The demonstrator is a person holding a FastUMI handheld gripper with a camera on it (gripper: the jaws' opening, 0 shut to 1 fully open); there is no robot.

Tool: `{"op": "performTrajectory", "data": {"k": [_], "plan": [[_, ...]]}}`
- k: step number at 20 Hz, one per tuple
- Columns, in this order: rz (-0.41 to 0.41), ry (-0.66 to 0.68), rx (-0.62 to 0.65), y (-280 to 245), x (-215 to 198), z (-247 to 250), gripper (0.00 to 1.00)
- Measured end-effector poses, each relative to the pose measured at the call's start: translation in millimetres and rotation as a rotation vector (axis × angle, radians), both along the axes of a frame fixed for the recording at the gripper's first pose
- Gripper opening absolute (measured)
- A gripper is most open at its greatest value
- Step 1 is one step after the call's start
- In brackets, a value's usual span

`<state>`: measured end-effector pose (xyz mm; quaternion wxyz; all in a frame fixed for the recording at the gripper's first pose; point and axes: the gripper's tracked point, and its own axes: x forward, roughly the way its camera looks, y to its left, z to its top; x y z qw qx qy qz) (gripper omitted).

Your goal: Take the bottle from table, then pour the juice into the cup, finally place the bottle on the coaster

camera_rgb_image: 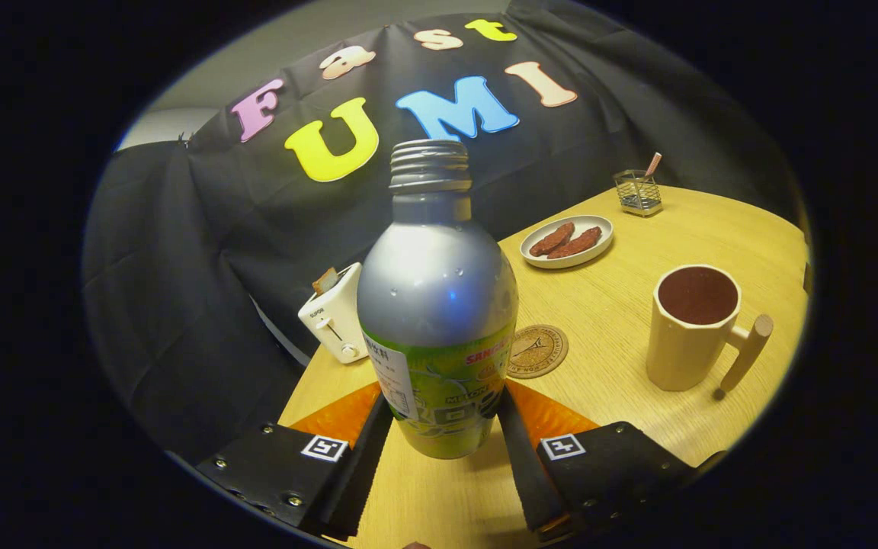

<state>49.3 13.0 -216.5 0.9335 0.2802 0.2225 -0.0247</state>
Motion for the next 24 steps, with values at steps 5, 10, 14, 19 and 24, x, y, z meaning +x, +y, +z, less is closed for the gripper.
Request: {"op": "performTrajectory", "data": {"k": [5, 10, 14, 19, 24], "plan": [[-0.024, -0.012, 0.122, -8, -3, 2, 0.77], [-0.061, -0.018, 0.241, -17, -12, -4, 0.77], [-0.103, -0.02, 0.334, -23, -18, -8, 0.77], [-0.12, -0.008, 0.423, -23, -19, -12, 0.77], [-0.126, 0.033, 0.532, -19, -17, -22, 0.77]]}}
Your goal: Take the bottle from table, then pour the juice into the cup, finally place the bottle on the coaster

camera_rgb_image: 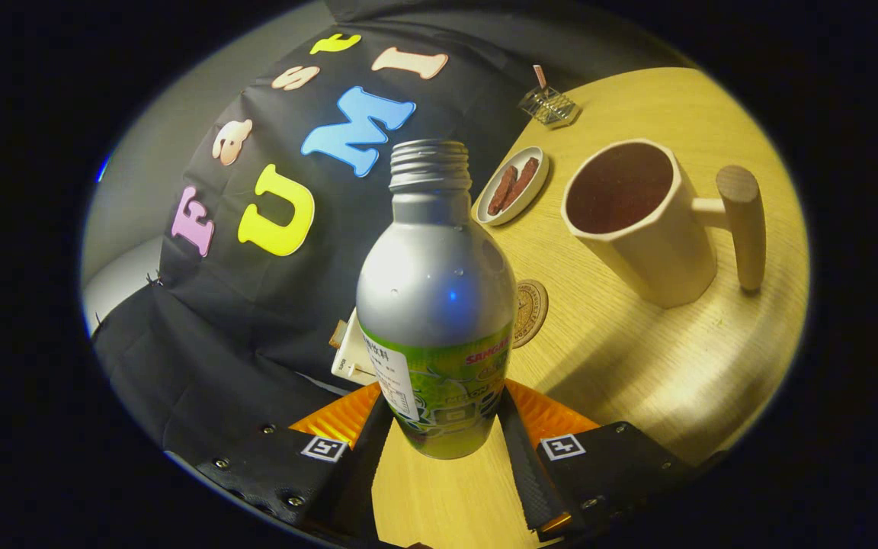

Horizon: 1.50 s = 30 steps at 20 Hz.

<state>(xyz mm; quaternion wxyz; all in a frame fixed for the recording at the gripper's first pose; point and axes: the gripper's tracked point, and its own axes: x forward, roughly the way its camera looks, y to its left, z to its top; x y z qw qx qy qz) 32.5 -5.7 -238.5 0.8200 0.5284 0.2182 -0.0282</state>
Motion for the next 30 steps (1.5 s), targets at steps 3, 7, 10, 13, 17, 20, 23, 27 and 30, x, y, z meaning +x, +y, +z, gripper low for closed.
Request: {"op": "performTrajectory", "data": {"k": [3, 7, 10, 13, 17, 20, 23, 27, 30], "plan": [[-0.019, 0.015, 0.064, 2, -2, -3, 0.77], [-0.048, 0.031, 0.123, -1, -5, -5, 0.76], [-0.051, 0.034, 0.171, 0, -2, -6, 0.76], [-0.063, 0.037, 0.215, -2, -2, -5, 0.76], [-0.067, 0.041, 0.275, 0, 0, -5, 0.76], [-0.076, 0.048, 0.328, 2, 2, -3, 0.76], [-0.073, 0.065, 0.354, 5, 1, -1, 0.76], [-0.083, 0.07, 0.413, 5, 4, 5, 0.76], [-0.089, 0.076, 0.456, 9, 5, 9, 0.76]]}}
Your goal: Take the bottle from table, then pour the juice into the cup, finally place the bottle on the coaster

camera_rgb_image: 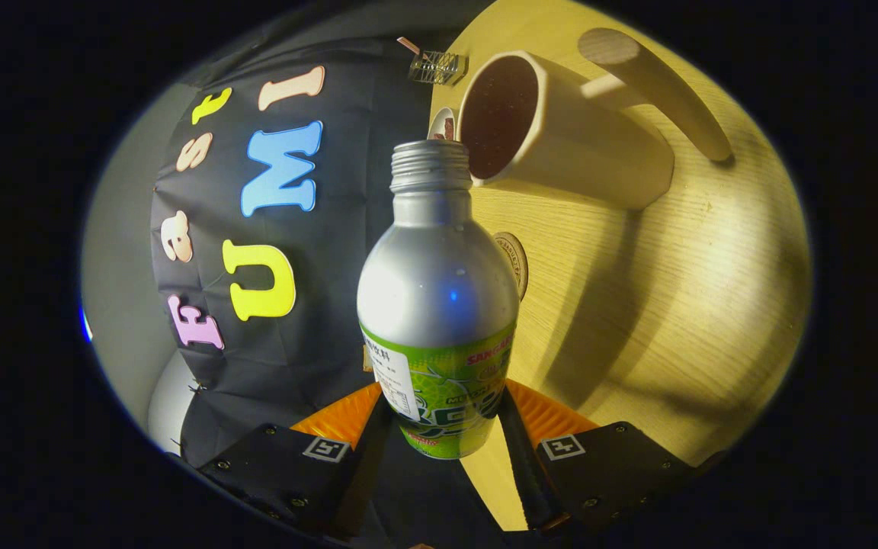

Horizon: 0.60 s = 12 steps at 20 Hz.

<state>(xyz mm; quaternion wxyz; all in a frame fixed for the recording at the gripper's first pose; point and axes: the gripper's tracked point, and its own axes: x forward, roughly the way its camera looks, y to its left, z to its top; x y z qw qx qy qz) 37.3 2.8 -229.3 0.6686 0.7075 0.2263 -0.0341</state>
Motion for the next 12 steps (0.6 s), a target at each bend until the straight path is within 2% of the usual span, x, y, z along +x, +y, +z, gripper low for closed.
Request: {"op": "performTrajectory", "data": {"k": [12], "plan": [[-0.034, -0.009, 0.123, -1, 1, 19, 0.76]]}}
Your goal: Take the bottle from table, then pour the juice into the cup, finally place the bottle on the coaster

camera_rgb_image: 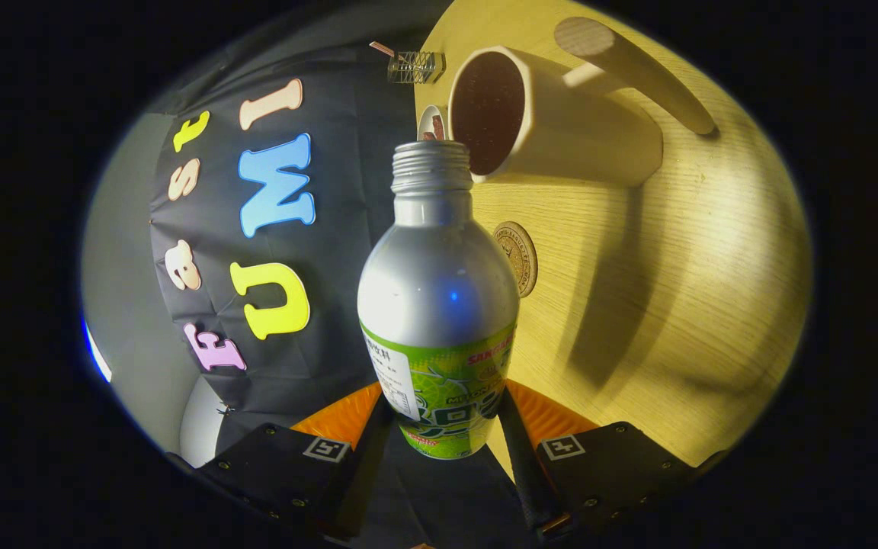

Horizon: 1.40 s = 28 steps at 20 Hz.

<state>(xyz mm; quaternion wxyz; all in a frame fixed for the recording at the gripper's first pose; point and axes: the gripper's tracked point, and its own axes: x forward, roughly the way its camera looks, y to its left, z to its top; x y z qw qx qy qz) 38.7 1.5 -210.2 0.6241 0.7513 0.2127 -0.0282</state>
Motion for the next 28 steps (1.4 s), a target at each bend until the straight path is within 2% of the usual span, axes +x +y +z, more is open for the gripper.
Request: {"op": "performTrajectory", "data": {"k": [28], "plan": [[-0.041, 0.001, 0.221, -4, 13, 31, 0.76]]}}
